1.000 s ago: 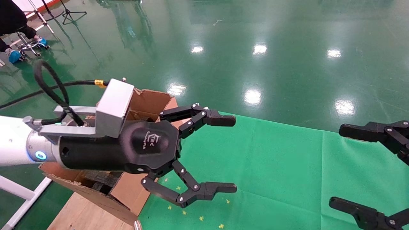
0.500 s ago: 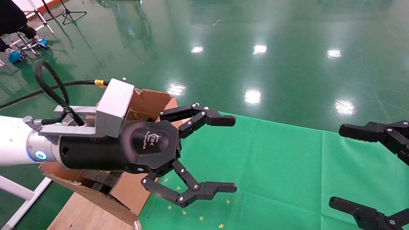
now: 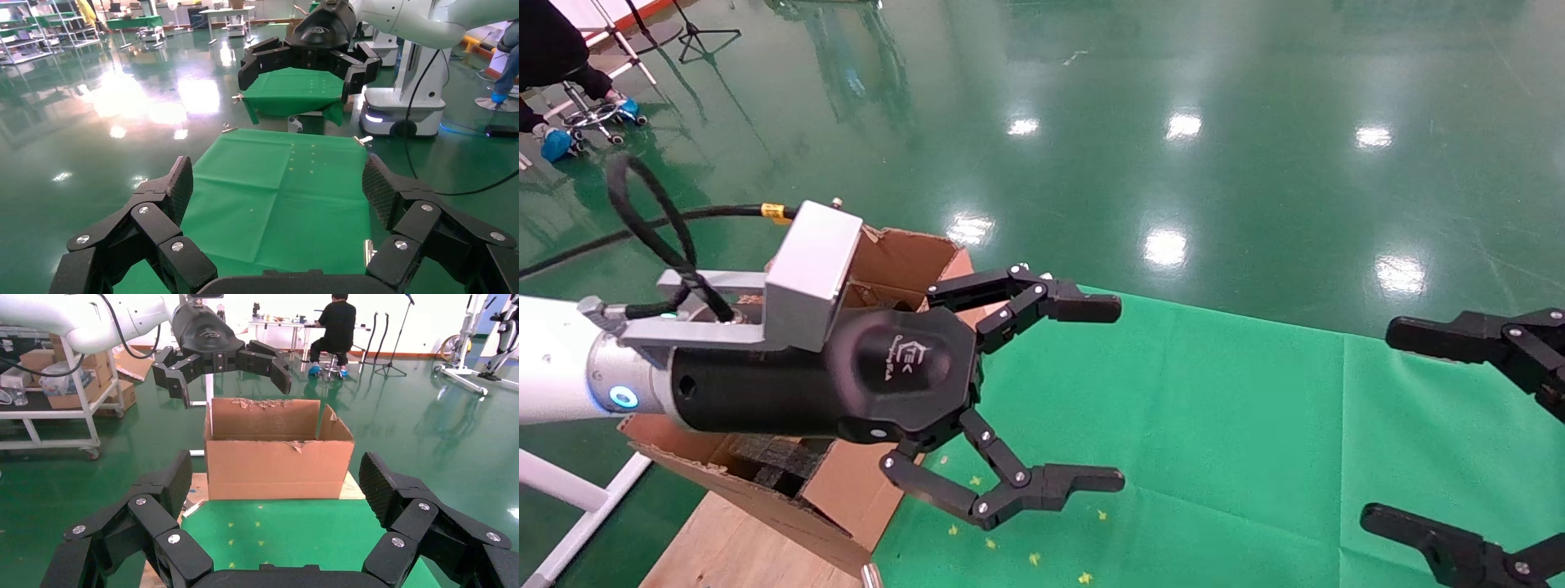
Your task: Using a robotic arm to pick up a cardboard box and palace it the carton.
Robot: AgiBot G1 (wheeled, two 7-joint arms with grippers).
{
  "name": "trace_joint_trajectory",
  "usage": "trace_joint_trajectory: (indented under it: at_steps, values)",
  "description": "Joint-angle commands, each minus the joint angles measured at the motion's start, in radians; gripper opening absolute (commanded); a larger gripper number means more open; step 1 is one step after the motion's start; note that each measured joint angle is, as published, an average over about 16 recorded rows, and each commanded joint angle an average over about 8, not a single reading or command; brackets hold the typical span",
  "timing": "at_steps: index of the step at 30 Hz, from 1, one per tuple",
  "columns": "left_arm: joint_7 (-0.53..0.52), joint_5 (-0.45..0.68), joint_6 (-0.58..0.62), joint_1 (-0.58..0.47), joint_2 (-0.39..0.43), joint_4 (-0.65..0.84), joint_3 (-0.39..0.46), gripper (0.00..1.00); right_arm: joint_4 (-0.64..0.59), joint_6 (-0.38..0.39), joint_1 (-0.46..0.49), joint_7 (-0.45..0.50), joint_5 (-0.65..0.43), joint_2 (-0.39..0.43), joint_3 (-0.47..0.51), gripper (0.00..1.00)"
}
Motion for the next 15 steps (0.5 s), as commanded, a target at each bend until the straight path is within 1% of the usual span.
trace_joint_trajectory:
  at_steps: [1,15]
  values:
    - [0.000,0.000,0.000,0.000,0.000,0.000,0.000,1.00,0.000,0.000,0.000,0.000,0.000,0.000,0.000,1.00]
    - [0.000,0.000,0.000,0.000,0.000,0.000,0.000,1.00,0.000,0.000,0.000,0.000,0.000,0.000,0.000,1.00]
